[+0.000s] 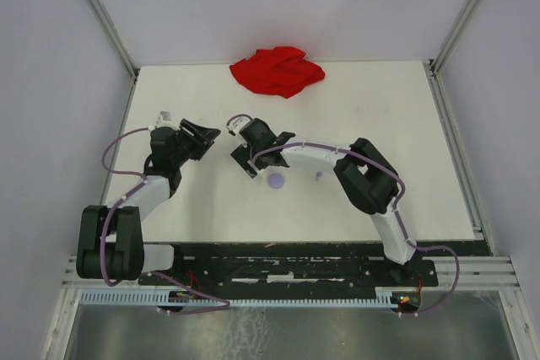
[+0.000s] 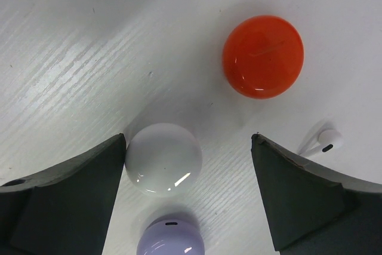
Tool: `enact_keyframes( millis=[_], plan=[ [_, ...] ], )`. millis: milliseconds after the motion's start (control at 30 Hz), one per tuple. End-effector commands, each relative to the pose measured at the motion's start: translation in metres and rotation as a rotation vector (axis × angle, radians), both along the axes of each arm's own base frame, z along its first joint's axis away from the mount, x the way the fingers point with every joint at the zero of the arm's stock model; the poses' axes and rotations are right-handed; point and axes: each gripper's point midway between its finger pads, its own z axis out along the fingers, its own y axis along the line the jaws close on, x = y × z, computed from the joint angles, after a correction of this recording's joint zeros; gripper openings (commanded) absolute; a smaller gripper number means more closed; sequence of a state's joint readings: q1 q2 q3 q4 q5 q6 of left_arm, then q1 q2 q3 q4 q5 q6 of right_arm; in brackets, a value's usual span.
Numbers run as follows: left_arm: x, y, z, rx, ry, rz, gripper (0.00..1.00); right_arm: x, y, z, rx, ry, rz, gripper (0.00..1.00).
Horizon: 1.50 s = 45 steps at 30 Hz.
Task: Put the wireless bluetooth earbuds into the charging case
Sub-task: Pick up the charging case at the center of the board.
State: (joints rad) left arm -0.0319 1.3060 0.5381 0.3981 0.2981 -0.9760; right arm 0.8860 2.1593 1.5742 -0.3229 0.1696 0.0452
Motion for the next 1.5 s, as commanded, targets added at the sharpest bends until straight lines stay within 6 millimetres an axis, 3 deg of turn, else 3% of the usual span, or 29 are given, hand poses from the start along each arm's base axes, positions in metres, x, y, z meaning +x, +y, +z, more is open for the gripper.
enact_keyframes(
  millis=[0, 400, 667, 1000, 1267, 1467],
  plan=[
    [0.003, 0.0, 0.01, 0.015, -0.057, -0.02, 0.58, 0.007, 0.011, 0.035, 0.088, -0.052, 0.001, 0.94],
    [0.002, -0.001, 0.014, 0.009, -0.065, -0.028, 0.58, -0.012, 0.001, 0.027, 0.064, 0.008, 0.046, 0.91],
    [0.002, -0.001, 0.016, 0.007, -0.069, -0.033, 0.57, -0.012, 0.0, 0.018, 0.053, 0.028, 0.058, 0.85],
    [0.002, -0.001, 0.017, 0.006, -0.073, -0.035, 0.56, -0.009, -0.004, 0.011, 0.061, 0.049, 0.046, 0.72],
    [0.001, -0.002, 0.017, 0.0, -0.074, -0.04, 0.55, -0.01, -0.005, 0.009, 0.068, 0.067, 0.046, 0.57],
    [0.001, -0.003, 0.018, -0.005, -0.078, -0.046, 0.55, -0.009, -0.006, 0.013, 0.076, 0.057, 0.044, 0.4]
  ],
)
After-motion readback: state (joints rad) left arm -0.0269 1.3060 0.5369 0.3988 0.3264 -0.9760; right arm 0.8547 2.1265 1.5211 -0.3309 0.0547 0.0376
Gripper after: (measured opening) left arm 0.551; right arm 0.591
